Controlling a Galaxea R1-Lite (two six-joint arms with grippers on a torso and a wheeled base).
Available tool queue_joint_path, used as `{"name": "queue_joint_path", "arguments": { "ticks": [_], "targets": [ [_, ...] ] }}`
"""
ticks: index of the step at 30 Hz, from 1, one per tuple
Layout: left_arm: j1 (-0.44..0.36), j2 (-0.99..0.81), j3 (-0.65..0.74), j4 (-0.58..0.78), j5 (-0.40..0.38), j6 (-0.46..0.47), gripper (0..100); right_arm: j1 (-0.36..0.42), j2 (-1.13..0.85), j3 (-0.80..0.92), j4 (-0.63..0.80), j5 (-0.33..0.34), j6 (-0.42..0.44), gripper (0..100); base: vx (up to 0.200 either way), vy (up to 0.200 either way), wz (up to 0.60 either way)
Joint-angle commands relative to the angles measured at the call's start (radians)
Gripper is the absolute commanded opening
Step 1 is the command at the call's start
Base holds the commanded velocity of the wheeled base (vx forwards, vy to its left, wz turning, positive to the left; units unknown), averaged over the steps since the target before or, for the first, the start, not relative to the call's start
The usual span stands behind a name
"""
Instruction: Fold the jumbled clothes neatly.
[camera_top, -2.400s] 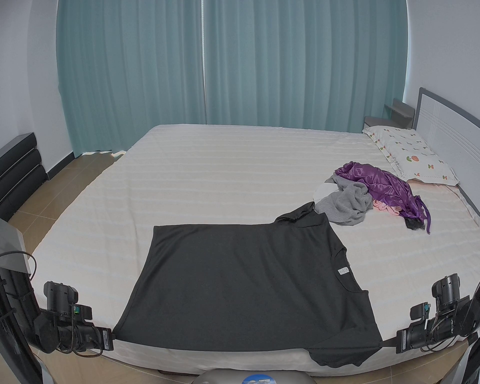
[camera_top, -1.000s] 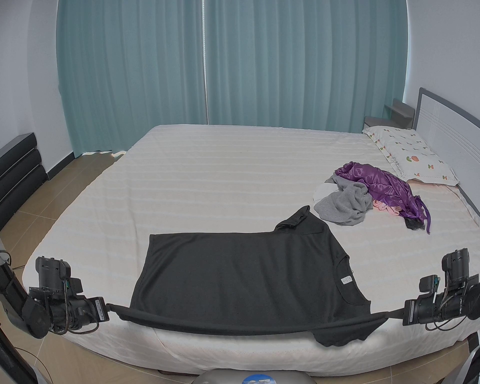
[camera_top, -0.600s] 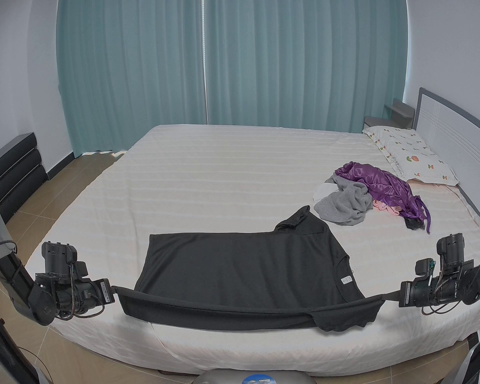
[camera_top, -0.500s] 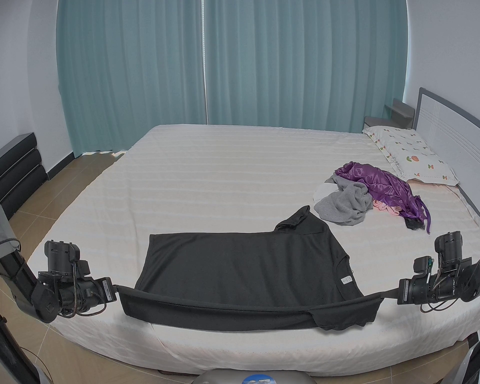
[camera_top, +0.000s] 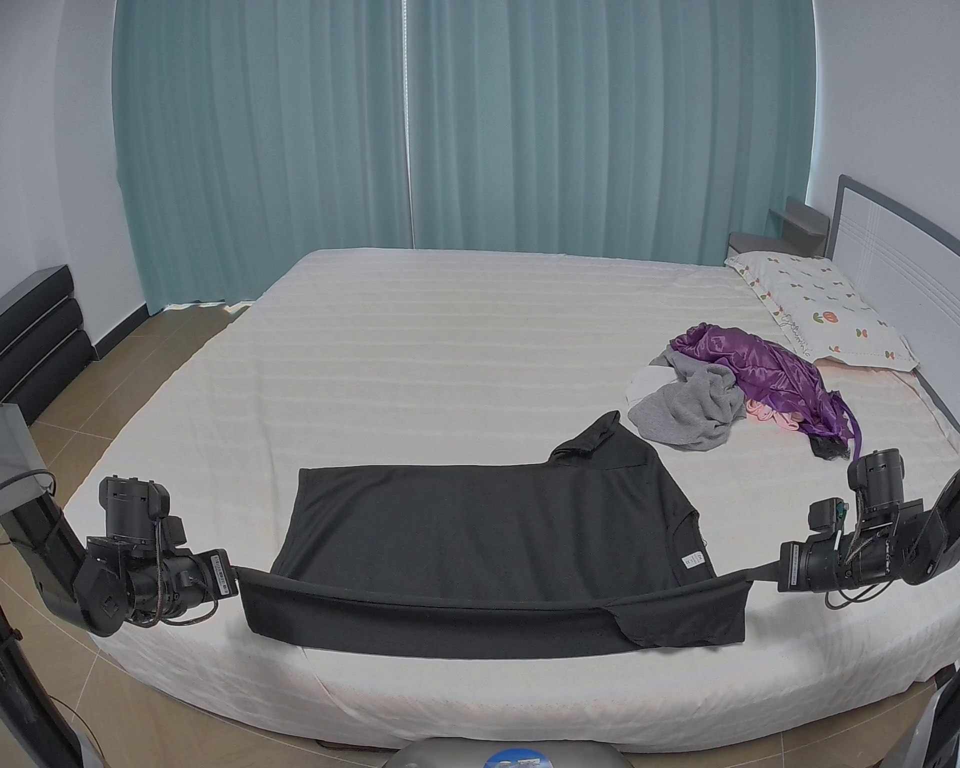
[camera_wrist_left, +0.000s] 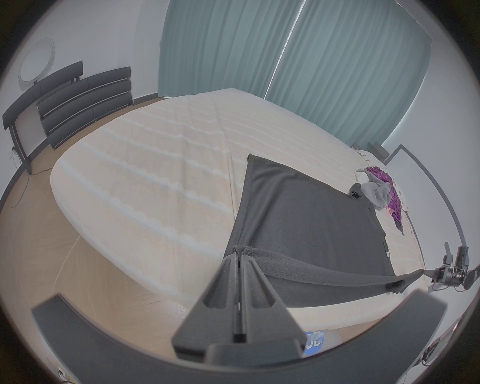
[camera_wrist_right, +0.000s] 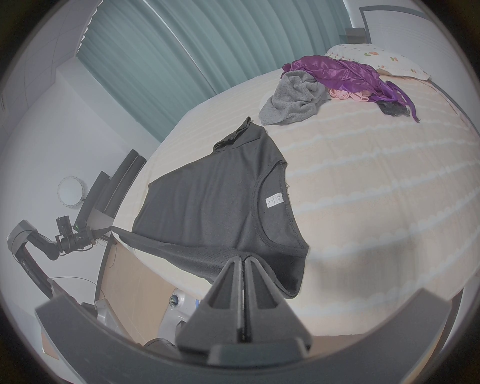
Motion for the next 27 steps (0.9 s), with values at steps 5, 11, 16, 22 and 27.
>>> {"name": "queue_joint_path", "arguments": {
  "ticks": [5,11,16,22,27],
  "targets": [
    [-0.003,0.042,-0.016,-0.004,-0.003,-0.003,0,0.001,0.018,-0.027,0.001,0.001,0.001,0,0.0,0.0,0.0],
    [-0.003,0.094,-0.059,-0.005,-0.004,-0.004,0,0.009,0.056,-0.074,0.001,0.002,0.057,0,0.0,0.0,0.0],
    [-0.004,0.126,-0.088,-0.005,-0.003,-0.006,0,0.018,0.093,-0.105,0.001,0.002,0.078,0,0.0,0.0,0.0],
    [-0.015,0.189,-0.137,-0.005,-0.003,-0.016,0,0.017,0.18,-0.173,0.001,0.001,0.083,0,0.0,0.0,0.0],
    [-0.032,0.26,-0.193,-0.005,-0.001,-0.052,0,0.015,0.259,-0.228,0.001,-0.002,0.084,0,0.0,0.0,0.0]
  ]
}}
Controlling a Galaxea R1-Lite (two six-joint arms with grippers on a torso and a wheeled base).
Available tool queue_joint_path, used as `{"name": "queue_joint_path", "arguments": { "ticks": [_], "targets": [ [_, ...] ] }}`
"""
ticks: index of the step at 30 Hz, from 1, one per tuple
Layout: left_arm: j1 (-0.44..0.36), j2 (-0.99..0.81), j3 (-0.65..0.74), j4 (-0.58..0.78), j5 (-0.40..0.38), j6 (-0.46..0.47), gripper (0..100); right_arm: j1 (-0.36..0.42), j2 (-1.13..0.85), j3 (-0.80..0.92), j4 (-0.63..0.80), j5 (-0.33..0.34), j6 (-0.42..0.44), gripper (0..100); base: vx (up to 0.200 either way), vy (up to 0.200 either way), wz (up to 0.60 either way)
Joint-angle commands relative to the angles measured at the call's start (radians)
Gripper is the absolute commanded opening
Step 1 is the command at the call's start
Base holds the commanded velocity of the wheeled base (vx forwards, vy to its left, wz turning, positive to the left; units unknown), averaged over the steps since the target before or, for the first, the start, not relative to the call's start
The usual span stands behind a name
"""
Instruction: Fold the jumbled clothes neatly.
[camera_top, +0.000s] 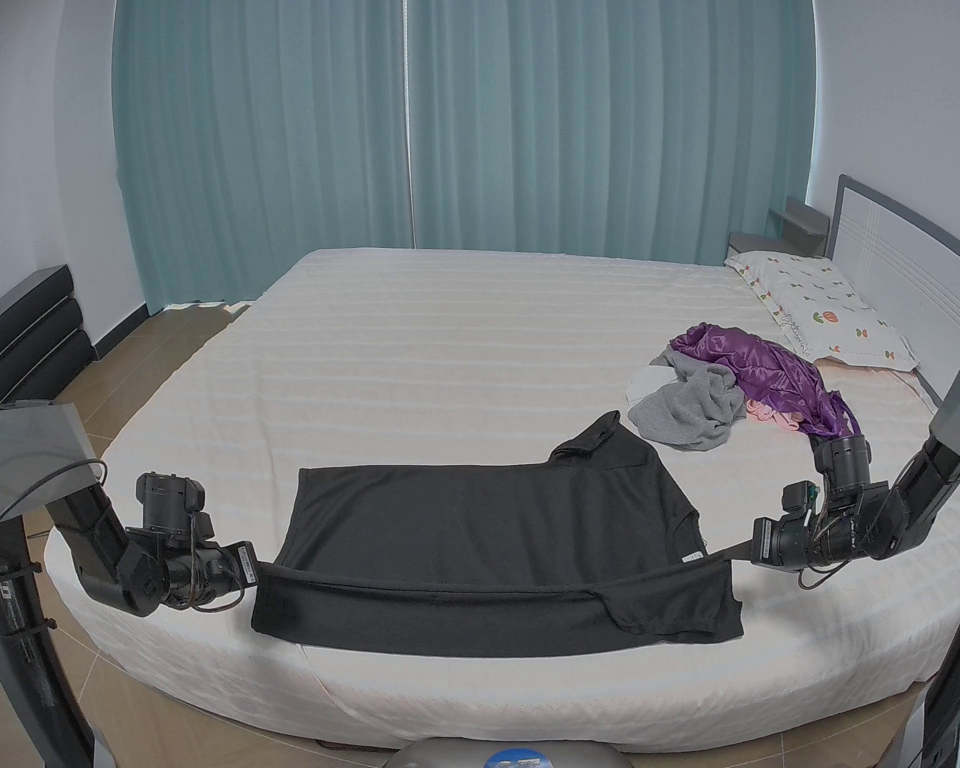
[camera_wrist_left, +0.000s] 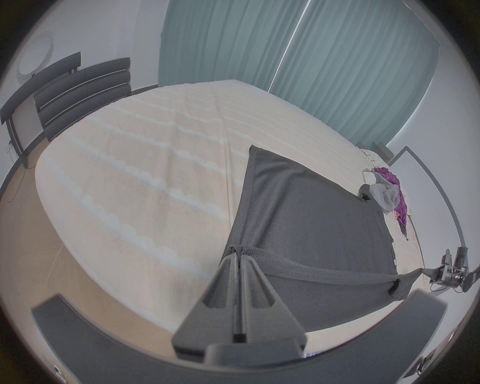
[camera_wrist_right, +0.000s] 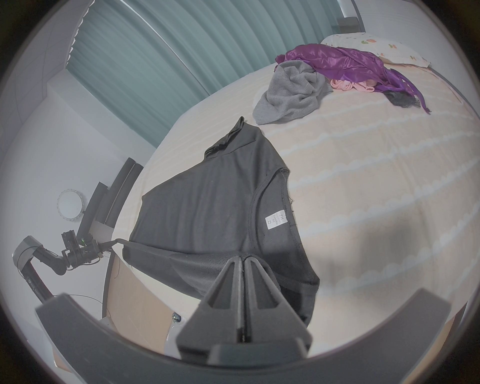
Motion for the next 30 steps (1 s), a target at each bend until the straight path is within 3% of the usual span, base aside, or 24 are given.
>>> {"name": "queue_joint_path", "arguments": {
  "ticks": [1,10,11,12,19,25,30],
  "targets": [
    [-0.018,0.081,-0.046,-0.001,0.001,-0.016,0,0.0,0.09,-0.049,0.0,-0.002,0.001,0,0.0,0.0,0.0],
    [-0.027,0.11,-0.099,0.003,0.003,-0.053,0,0.0,0.148,-0.093,-0.002,-0.002,0.031,0,0.0,0.0,0.0],
    [-0.027,0.11,-0.102,0.003,0.003,-0.058,0,0.0,0.153,-0.096,-0.002,0.001,0.036,100,0.0,0.0,0.0],
    [-0.027,0.112,-0.105,0.003,0.003,-0.064,100,0.0,0.156,-0.099,-0.002,0.003,0.037,100,0.0,0.0,0.0],
    [-0.032,0.11,-0.115,0.003,0.003,-0.13,100,0.003,0.133,-0.082,-0.002,0.018,0.073,100,0.0,0.0,0.0],
    [-0.028,0.066,-0.099,0.002,0.003,-0.182,100,0.001,0.049,0.005,-0.014,0.087,0.102,100,0.0,0.0,0.0],
    [-0.03,0.003,-0.059,-0.004,-0.002,-0.23,100,0.01,0.006,0.1,-0.101,0.093,0.208,100,0.0,0.0,0.0]
  ]
}}
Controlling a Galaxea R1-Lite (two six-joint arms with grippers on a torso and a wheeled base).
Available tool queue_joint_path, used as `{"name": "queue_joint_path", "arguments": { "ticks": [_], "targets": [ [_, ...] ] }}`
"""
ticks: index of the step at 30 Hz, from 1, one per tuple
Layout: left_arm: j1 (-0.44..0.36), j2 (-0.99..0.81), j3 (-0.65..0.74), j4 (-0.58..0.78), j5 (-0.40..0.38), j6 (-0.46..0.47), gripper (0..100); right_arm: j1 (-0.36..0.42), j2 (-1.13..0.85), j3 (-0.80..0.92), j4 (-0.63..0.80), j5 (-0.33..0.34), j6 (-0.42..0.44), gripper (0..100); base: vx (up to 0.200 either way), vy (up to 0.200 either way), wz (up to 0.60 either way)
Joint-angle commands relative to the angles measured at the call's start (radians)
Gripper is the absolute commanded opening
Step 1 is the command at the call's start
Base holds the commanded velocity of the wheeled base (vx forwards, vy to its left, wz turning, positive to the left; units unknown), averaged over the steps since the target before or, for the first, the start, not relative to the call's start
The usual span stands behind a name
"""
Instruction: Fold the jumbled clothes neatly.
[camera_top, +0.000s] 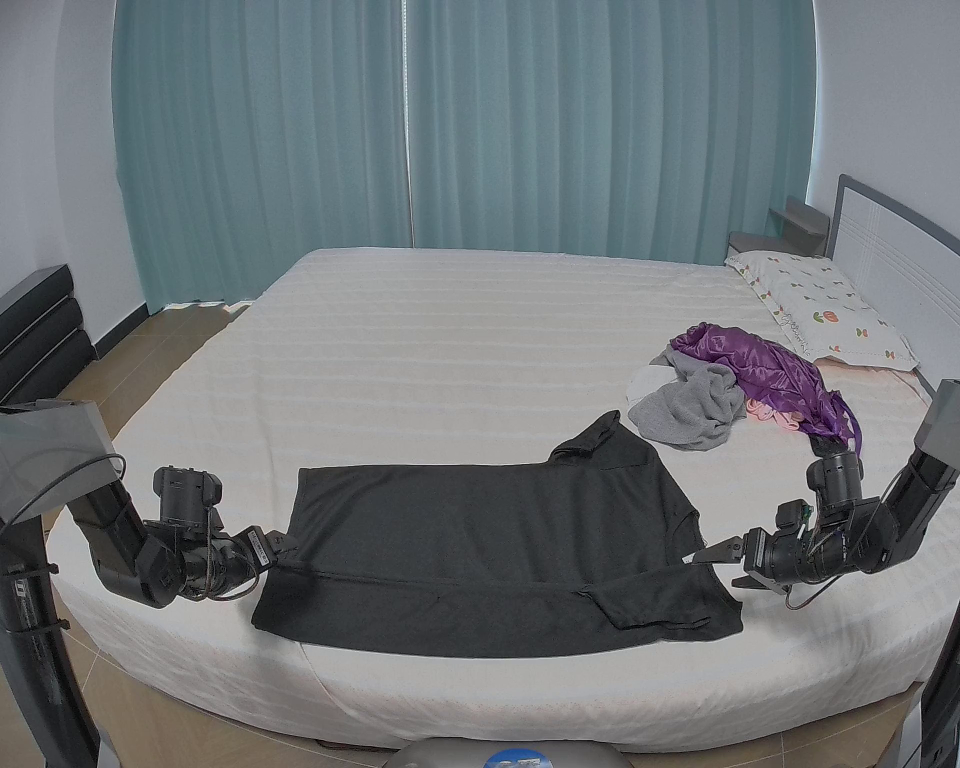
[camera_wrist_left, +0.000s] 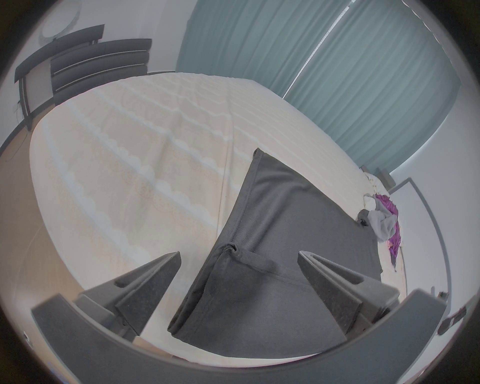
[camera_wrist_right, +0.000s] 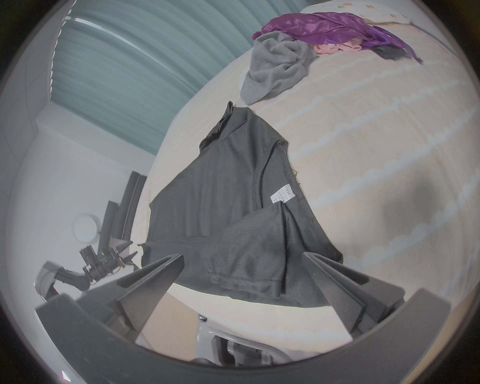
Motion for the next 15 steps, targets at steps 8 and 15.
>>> {"name": "queue_joint_path", "arguments": {
  "ticks": [8,15],
  "targets": [
    [-0.023,-0.076,0.036,-0.02,0.002,-0.189,100,0.021,0.0,0.217,-0.333,-0.002,0.159,100,0.15,0.0,0.0],
    [-0.074,-0.062,0.053,-0.009,-0.001,-0.192,100,0.028,0.024,0.24,-0.357,-0.002,0.164,100,0.0,0.0,0.0]
  ]
}}
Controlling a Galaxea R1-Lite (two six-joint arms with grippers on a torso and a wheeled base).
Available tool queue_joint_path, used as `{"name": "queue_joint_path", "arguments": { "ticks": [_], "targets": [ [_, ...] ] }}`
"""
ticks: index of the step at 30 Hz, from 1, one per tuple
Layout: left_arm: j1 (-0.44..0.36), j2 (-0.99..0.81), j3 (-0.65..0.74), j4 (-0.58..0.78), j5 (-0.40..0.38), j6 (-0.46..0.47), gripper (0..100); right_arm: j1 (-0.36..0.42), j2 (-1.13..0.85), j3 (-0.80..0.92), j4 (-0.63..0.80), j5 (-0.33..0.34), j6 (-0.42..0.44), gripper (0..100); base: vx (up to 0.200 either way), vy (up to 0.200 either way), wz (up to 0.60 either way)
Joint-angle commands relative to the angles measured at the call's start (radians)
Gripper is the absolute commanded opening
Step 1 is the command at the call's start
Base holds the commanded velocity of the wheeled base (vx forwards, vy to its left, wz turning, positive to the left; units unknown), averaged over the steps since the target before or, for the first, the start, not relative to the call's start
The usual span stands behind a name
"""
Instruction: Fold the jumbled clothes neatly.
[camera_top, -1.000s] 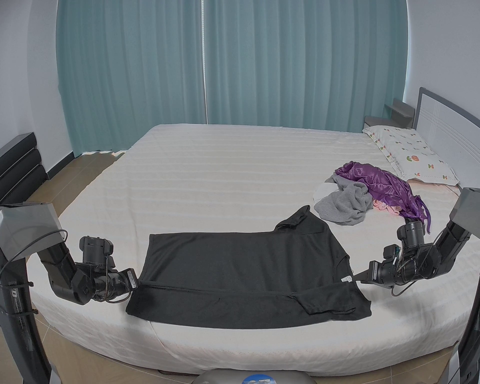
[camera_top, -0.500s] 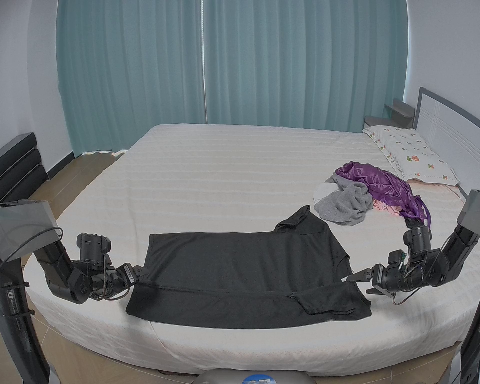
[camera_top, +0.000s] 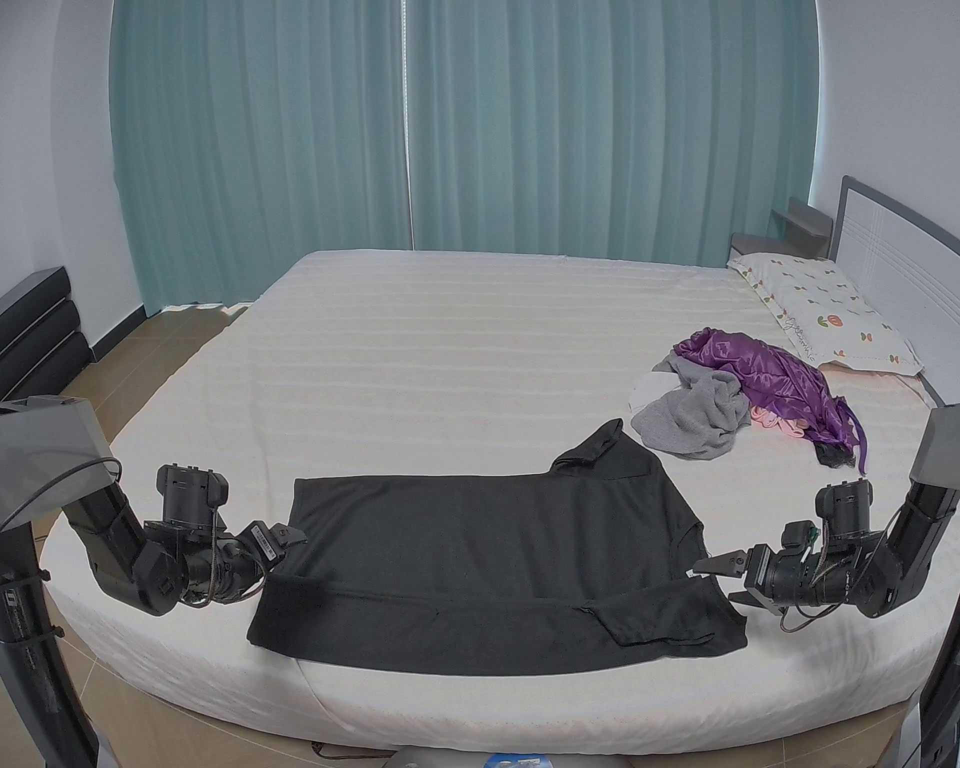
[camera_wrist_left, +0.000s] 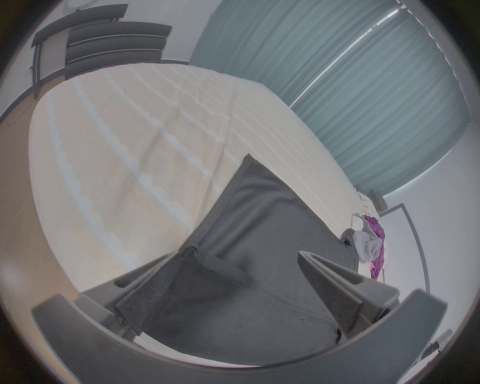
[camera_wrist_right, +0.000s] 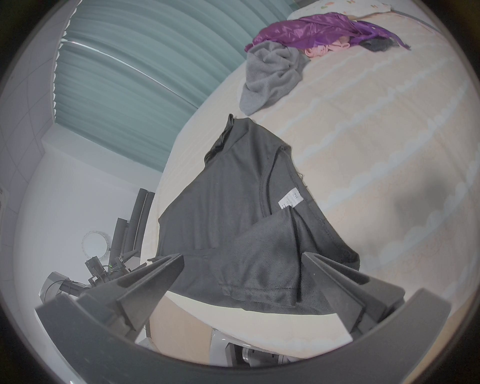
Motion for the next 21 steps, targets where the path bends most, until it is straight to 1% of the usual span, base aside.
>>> {"name": "queue_joint_path", "arguments": {
  "ticks": [1,11,14,19,21],
  "targets": [
    [-0.027,0.005,0.008,0.002,0.001,-0.002,100,0.006,0.019,0.021,-0.001,0.0,0.001,100,0.0,0.0,0.0],
    [-0.03,0.087,-0.023,0.003,0.012,-0.002,100,0.015,0.021,0.022,-0.001,0.0,0.001,100,0.0,0.0,0.0],
    [-0.022,0.122,-0.062,0.005,0.017,-0.004,100,0.02,0.028,0.018,-0.001,0.0,0.001,100,0.0,0.0,0.0],
    [-0.019,0.154,-0.11,0.003,0.077,-0.03,100,0.022,0.048,0.011,-0.003,0.0,-0.001,100,0.0,0.0,0.0],
    [-0.019,0.157,-0.116,0.003,0.08,-0.034,100,0.022,0.051,0.011,-0.003,0.0,-0.002,100,0.0,0.0,0.0]
  ]
}}
